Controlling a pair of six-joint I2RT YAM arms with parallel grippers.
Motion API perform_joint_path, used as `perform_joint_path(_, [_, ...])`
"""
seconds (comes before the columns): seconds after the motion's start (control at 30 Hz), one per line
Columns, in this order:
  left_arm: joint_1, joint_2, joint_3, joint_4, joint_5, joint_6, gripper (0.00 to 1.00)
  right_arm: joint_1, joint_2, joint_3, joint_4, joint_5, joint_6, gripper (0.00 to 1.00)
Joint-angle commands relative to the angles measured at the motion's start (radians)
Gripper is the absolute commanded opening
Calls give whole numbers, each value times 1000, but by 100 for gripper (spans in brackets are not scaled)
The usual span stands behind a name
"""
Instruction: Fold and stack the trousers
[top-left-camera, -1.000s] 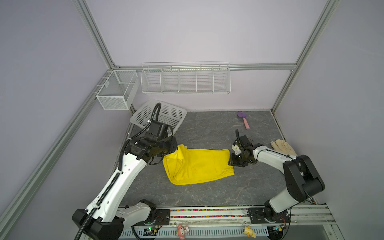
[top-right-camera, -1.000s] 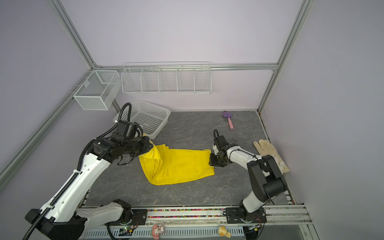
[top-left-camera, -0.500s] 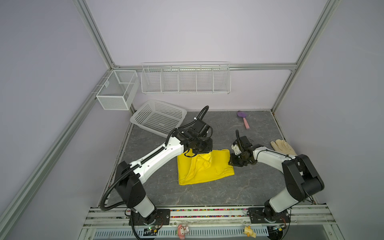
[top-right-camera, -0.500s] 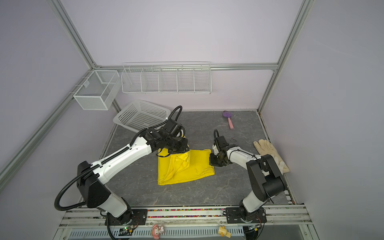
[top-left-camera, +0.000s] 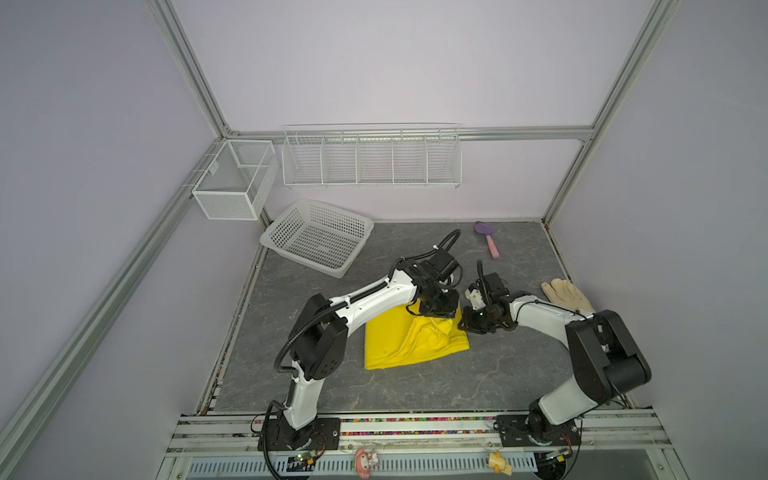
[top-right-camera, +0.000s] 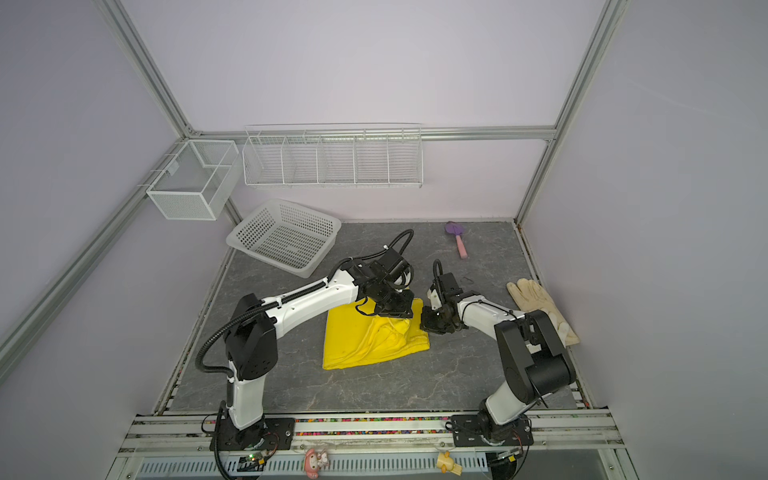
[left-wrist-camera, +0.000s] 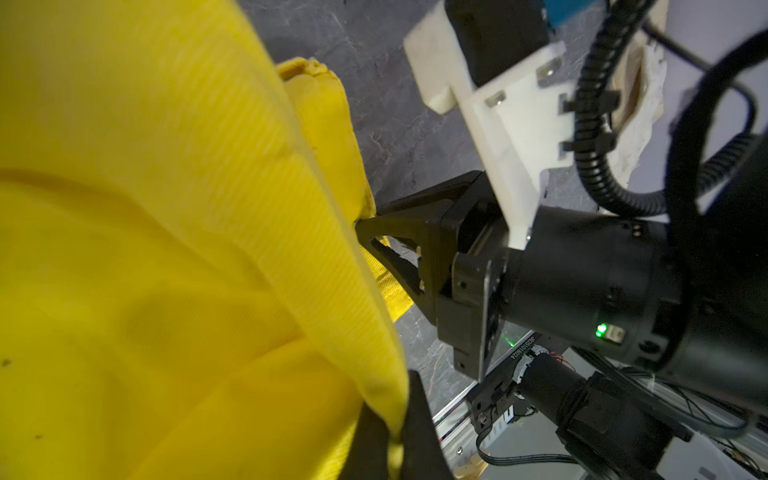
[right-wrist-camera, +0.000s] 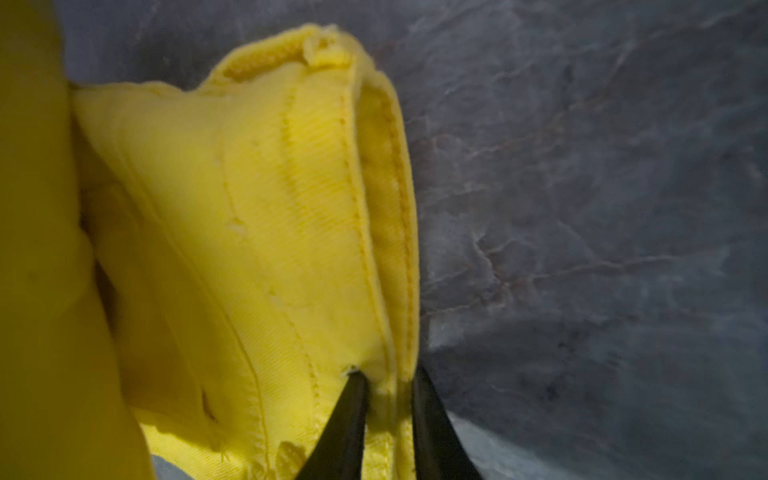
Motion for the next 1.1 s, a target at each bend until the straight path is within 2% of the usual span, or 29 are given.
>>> perform_joint_path(0.0, [-20, 44, 53, -16, 45, 33, 0, -11, 7, -38, -10, 18, 15, 22])
perform_joint_path(0.1, [-23, 79, 77, -20, 45, 26, 8, -17, -1, -43, -11, 12, 15, 22])
perform_joint_path(0.2, [-23, 82, 101, -18, 40, 16, 21, -28, -28, -43, -24, 8, 16, 22])
perform_joint_path(0.27, [-23, 74, 116, -18, 63, 6, 33, -44, -61, -36, -49, 10, 10, 23])
perform_joint_path(0.33, [-23, 56, 127, -28, 76, -1, 39, -66, -96, -26, -79, 15, 1, 24])
perform_joint_path(0.47, [-21, -4, 111, -44, 89, -3, 42, -123, -176, 12, -166, 27, -37, 25])
perform_joint_path(0.6, [-1, -44, 80, -148, 11, 45, 42, -140, -255, 72, -257, 34, -79, 25])
perform_joint_path(0.67, [18, -74, 26, -152, -18, 56, 41, -136, -293, 73, -265, -9, -77, 25])
perform_joint_path(0.73, [39, -95, -21, -167, -53, 61, 41, -100, -317, 73, -253, -53, -56, 25])
perform_joint_path(0.87, [97, -158, -98, -175, -122, 79, 41, 40, -309, 106, -196, -58, -2, 24])
perform_joint_path(0.97, [155, -182, -138, -167, -163, 91, 42, 115, -271, 50, -141, -33, 9, 24])
perform_joint_path(1.07, [210, -174, -166, -112, -212, 105, 42, 139, -224, -5, -147, 17, -6, 24])
